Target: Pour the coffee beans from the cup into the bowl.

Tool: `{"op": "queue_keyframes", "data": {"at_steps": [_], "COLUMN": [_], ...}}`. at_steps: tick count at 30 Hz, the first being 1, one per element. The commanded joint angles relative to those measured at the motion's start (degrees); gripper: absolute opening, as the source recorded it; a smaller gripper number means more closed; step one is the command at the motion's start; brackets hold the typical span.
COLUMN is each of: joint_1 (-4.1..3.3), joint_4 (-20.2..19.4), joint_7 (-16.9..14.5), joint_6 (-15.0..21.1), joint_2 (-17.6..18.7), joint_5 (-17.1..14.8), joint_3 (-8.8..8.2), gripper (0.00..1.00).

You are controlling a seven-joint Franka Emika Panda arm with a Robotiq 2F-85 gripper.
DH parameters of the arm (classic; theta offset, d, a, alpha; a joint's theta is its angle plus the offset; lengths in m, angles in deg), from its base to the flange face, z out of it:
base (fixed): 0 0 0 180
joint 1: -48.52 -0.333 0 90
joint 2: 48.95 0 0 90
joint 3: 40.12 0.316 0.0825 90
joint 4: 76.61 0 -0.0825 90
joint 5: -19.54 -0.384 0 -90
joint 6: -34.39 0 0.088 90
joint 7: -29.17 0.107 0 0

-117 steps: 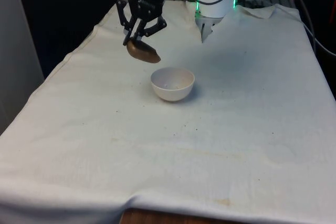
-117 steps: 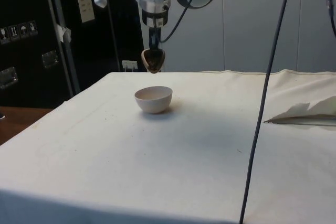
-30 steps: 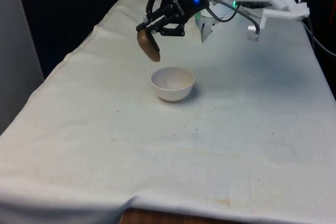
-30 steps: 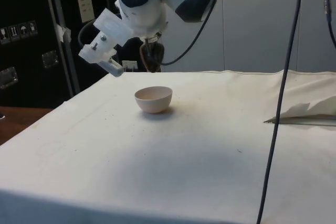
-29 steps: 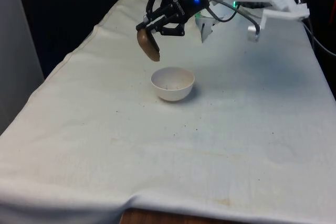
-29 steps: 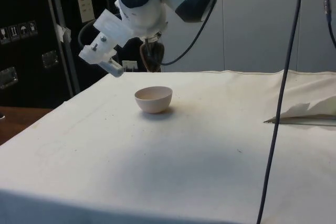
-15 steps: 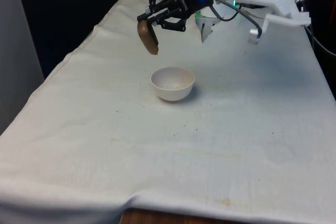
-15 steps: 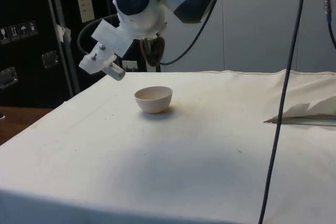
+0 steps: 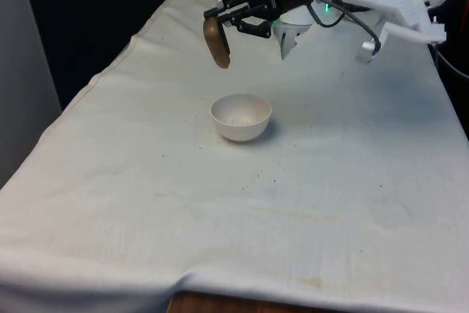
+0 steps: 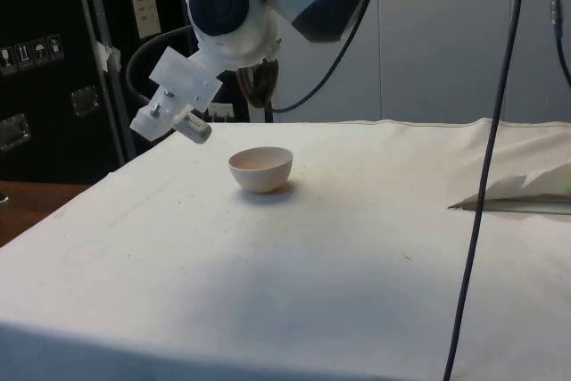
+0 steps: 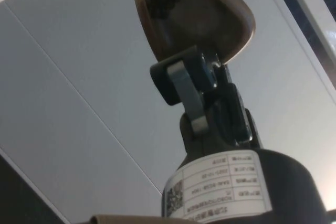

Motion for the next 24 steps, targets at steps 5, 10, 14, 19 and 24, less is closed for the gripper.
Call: {"op": "queue_keyframes", "data": {"at_steps": [5, 10, 14, 19, 24], "joint_1": [-0.29, -0.29, 0.00, -0.40, -0.40], "joint_4": [0.3, 0.5, 0.3, 1.0, 1.5], "joint_7": [1.4, 2.2, 2.8, 4.0, 4.7], "joint_6": [-3.3, -5.3, -7.0, -10.7, -13.4], "joint_2": [0.5, 0.7, 0.7, 1.8, 2.5], "joint_5": [0.3, 0.6, 0.6, 1.4, 1.9], "joint_3": [1.78, 2.86, 4.01, 5.56, 6.99], "gripper": [0.00, 0.00, 0.00, 0.00, 0.00]}}
